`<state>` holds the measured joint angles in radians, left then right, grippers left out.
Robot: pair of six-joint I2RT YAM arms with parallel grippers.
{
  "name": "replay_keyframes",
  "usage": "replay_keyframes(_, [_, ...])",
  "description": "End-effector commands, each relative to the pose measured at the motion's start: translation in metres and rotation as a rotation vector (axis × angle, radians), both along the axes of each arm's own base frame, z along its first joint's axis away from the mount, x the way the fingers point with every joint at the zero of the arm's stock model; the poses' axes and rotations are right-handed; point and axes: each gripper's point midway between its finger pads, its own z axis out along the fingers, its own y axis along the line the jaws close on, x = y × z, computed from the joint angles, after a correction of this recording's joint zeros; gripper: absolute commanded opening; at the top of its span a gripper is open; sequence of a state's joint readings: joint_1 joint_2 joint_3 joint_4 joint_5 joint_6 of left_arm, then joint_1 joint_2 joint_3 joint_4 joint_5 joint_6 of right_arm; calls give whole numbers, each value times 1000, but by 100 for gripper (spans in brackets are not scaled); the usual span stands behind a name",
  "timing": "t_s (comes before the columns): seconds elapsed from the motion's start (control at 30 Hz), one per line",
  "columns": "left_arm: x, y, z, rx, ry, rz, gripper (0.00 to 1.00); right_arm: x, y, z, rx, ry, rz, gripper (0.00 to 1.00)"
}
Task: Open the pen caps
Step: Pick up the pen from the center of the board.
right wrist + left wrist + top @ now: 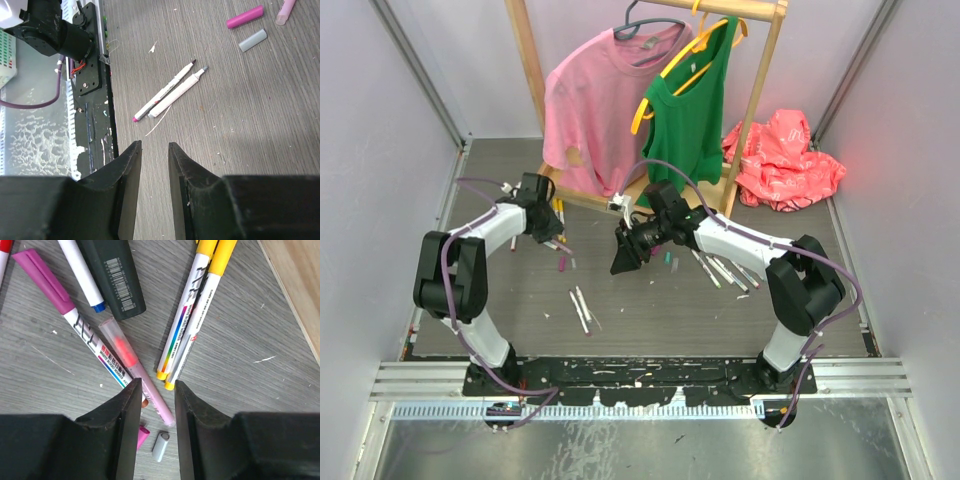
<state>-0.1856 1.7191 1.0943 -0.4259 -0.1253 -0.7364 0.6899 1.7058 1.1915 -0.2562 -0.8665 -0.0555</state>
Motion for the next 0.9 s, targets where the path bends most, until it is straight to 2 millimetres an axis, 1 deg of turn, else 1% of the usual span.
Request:
replay_keyframes(0.0, [7,-2,5,-18,-1,0,33,4,8,24,61,-63,28,34])
replay_keyframes(0.23, [8,-2,11,-20,-26,-1,32,5,8,22,56,-56,27,34])
replay_keyframes(0.37, [7,0,6,-11,-8,7,27,5,8,23,59,-59,29,34])
replay_keyframes(0.47, [5,1,0,-3,8,10,27,5,8,24,60,-62,29,33])
replay_keyframes(0.87, [-6,3,-13,-4,32,26,31,4,8,23,58,-57,31,34])
